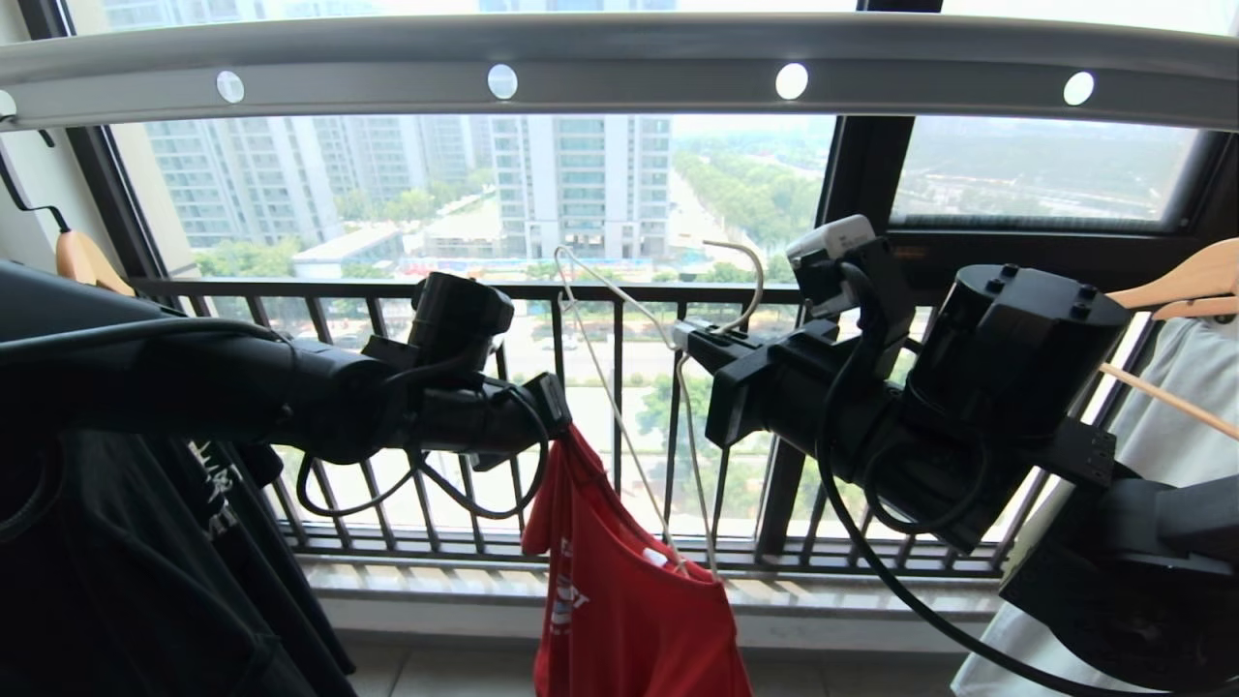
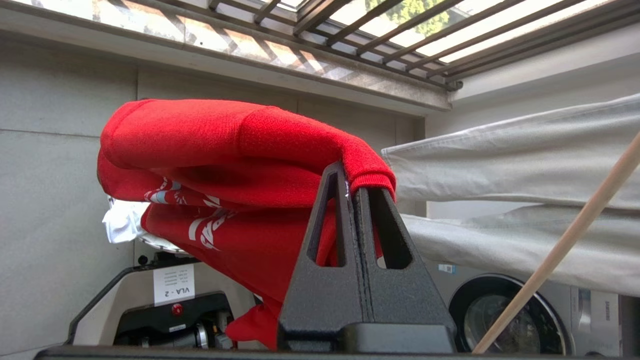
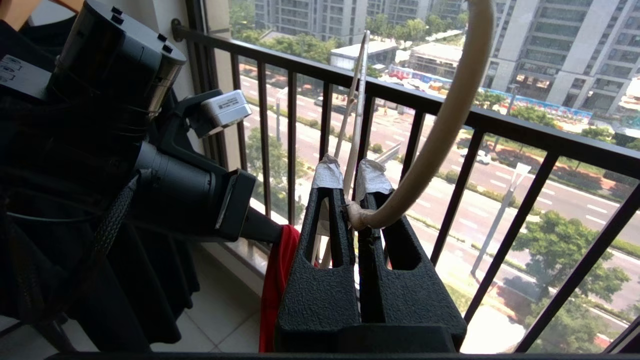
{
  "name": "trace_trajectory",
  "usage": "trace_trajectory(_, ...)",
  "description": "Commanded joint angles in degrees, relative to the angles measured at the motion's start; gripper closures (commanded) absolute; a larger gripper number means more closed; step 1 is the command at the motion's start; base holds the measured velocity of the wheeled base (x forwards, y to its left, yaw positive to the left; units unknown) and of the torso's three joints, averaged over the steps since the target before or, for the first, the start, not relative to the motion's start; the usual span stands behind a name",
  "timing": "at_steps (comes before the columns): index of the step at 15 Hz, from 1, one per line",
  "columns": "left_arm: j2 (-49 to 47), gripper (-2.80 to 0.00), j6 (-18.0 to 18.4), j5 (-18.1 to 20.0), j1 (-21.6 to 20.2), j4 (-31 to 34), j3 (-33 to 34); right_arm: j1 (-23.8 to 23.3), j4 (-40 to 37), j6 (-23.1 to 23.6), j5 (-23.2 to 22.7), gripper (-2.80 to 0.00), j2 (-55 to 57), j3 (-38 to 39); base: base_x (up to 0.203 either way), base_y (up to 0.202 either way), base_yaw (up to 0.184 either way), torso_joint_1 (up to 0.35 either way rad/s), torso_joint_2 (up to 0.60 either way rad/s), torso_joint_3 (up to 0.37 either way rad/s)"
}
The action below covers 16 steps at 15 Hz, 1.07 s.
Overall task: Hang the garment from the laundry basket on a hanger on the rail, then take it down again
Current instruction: Take the clothes off the clothes rack, then put clothes in the basket
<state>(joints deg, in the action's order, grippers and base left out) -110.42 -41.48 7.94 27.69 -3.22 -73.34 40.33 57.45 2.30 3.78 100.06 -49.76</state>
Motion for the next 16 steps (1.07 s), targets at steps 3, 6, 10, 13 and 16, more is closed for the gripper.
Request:
trace_trajectory(3, 5.4, 0.0, -0.3, 0.2, 4.9, 6.0, 0.3, -0.1, 4.2, 0.2, 3.9, 0.0, 2.6, -1.6, 0.0, 0.0, 0.0, 0.0, 0.0, 0.0)
trace_trajectory(6, 5.4, 0.0, -0.2, 0.1, 6.8, 10.6, -1.4, -0.1, 4.3, 0.2, 5.4, 0.0, 2.6, -2.0, 0.0, 0.0, 0.0, 0.0, 0.0, 0.0)
trace_trajectory(10, 4.4, 0.0, -0.3, 0.1, 6.9, 10.5, -1.5, -1.7, 4.3, 0.4, 5.5, 0.0, 2.5, -1.9, 0.0, 0.0, 0.0, 0.0, 0.0, 0.0)
trace_trajectory(13, 2.8, 0.0, 0.2, -0.3, 7.1, 10.5, -1.5, -4.0, 4.1, 1.2, 5.4, 0.0, 2.5, -2.1, 0.0, 0.0, 0.0, 0.0, 0.0, 0.0)
trace_trajectory(16, 0.3, 0.0, 4.3, -1.3, 7.0, 10.8, -1.7, -4.2, 3.8, 3.9, 5.3, 0.0, 2.0, -1.0, 0.0, 0.0, 0.0, 0.0, 0.0, 0.0)
